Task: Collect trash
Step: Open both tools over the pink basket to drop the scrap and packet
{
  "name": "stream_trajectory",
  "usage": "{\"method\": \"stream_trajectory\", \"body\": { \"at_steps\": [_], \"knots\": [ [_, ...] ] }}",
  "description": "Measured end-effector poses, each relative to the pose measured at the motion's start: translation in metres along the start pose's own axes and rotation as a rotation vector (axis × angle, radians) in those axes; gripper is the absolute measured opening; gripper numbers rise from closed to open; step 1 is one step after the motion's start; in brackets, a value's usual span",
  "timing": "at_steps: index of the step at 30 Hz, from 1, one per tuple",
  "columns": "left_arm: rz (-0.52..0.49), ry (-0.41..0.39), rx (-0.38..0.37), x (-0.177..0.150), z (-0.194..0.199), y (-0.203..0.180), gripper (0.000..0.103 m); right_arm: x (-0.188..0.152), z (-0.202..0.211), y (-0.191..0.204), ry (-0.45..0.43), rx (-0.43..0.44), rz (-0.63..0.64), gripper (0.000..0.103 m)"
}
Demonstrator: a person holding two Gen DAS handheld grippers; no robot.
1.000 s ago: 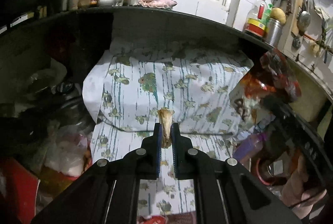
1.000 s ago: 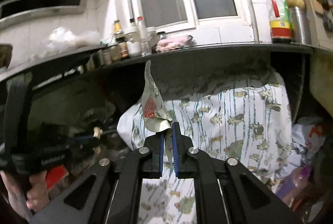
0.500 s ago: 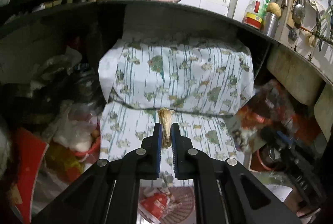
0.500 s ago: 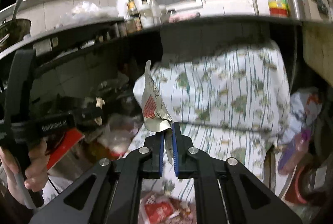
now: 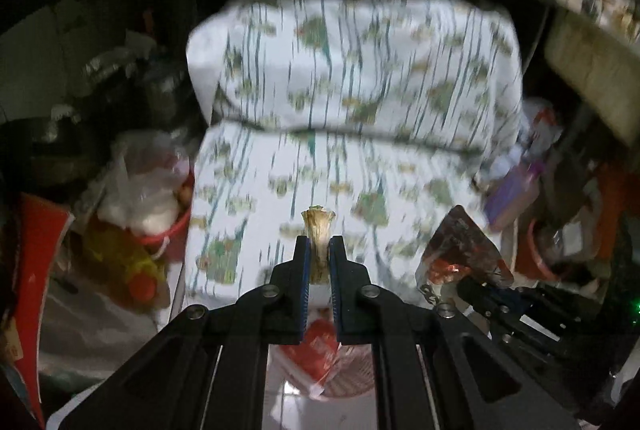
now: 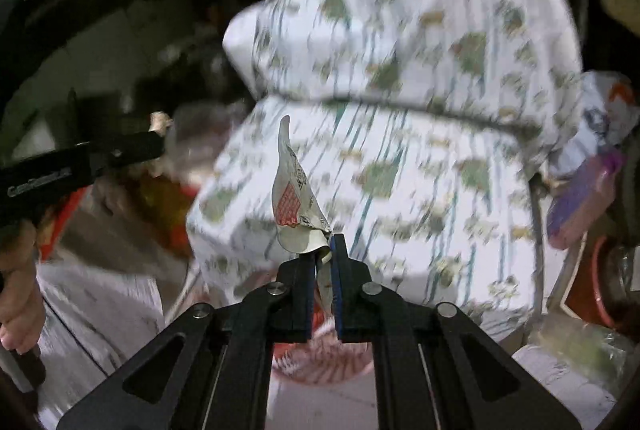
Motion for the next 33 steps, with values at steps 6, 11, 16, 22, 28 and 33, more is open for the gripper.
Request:
{"method": "stream_trajectory", "body": {
  "at_steps": [6, 11, 16, 22, 28, 33],
  "knots": [
    [0.01, 0.113, -0.022, -0.032, -0.046, -0.001, 0.01, -0.033, -0.039, 0.0, 0.179, 0.068, -0.052, 0.007],
    [0.013, 0.136, -0.049, -0.044, -0.065, -0.003, 0.01, -0.058, -0.065, -0.005, 0.292, 0.096, -0.088, 0.007],
    [0.0, 0.213, -0.035, -0.071, -0.092, -0.005, 0.01, -0.074, -0.083, -0.014, 0.362, 0.083, -0.108, 0.007],
    [0.004, 0.293, -0.038, -0.096, -0.115, -0.002, 0.01, -0.093, -0.105, -0.016, 0.456, 0.089, -0.128, 0.007],
    [-0.005, 0.314, -0.037, -0.102, -0.121, -0.001, 0.011, -0.096, -0.113, -0.019, 0.463, 0.075, -0.137, 0.008],
    [0.015, 0.279, -0.014, -0.094, -0.116, 0.002, 0.049, -0.088, -0.11, -0.022, 0.442, 0.073, -0.157, 0.02]
  ]
}}
Point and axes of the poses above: each gripper's, at about its wrist camera, not at the fingertips, and z roughly against the way its jaws point, y to its left, x to its top, the point moved 3 cm from there along -z, roughly the way its jaws point, and after that the axes turned 6 degrees about -y, right-handed, at the moved point
